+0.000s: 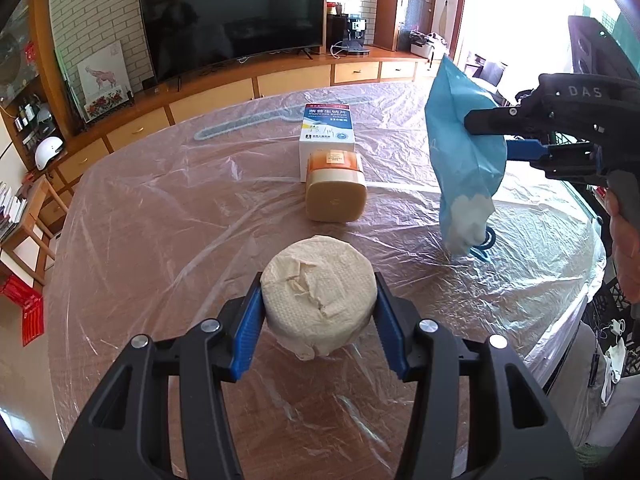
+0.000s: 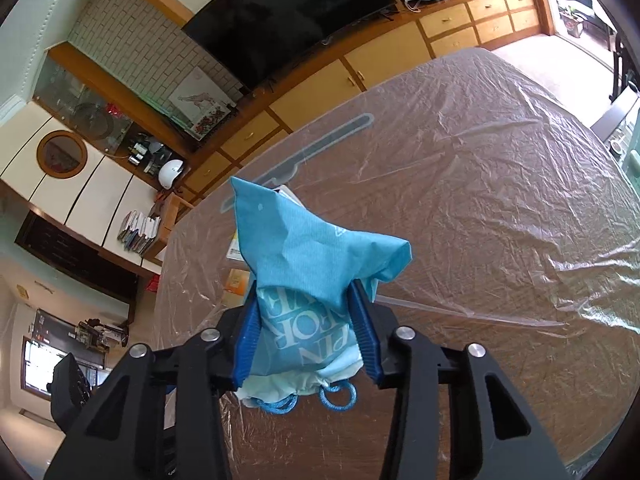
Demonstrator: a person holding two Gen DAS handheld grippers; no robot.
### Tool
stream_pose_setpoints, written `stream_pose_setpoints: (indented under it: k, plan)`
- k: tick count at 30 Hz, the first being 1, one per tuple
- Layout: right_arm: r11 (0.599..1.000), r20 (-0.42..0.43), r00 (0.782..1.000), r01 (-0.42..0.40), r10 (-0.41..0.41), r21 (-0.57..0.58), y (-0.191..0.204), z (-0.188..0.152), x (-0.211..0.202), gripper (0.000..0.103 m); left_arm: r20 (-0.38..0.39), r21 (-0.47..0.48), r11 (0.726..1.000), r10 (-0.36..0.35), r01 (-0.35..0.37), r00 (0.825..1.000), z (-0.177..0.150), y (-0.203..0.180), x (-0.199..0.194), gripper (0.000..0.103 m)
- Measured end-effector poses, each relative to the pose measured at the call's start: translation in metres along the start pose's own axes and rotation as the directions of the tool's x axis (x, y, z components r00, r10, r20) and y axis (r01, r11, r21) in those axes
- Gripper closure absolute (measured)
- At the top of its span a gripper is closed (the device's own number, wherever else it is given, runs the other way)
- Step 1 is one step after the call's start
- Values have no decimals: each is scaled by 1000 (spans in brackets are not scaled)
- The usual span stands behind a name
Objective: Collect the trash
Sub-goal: 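Carry the bread and the blue bag over the black bin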
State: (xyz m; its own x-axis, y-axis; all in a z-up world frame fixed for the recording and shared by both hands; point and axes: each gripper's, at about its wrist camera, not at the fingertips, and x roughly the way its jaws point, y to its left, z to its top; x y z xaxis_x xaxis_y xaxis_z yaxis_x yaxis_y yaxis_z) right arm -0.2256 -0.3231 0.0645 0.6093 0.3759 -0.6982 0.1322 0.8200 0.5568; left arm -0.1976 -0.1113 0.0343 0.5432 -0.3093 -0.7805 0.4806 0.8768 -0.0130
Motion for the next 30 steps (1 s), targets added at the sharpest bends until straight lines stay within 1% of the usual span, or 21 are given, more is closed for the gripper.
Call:
stream_pose_setpoints:
  k: [1, 8, 15, 20, 23, 30]
  plan:
    - [1000, 4, 1000, -2, 2, -14, 2, 0, -2, 68, 1, -1, 1000, 0, 0, 1000, 1, 1, 0, 51]
    - [998, 11, 999, -49, 49, -33, -2, 2, -13, 73, 11, 1, 1000, 8, -8, 1000, 4, 2, -2, 51]
    - [994, 16, 994, -112, 113, -16, -8, -1, -30, 75, 21, -2, 1000, 12, -12, 1000, 1, 1, -8, 51]
    - [986, 18, 987, -160, 161, -42, -7, -7, -54, 75, 29, 0, 1000, 10, -10, 1000, -3, -3, -18, 51]
    - [981, 12, 982, -187, 188, -59, -8, -14, -70, 76, 34, 6, 1000, 10, -10, 999, -7, -6, -25, 51]
    - [964, -8, 966, -257, 257, -61, -17, -37, -104, 76, 42, 11, 1000, 14, -14, 999, -18, -16, -44, 51]
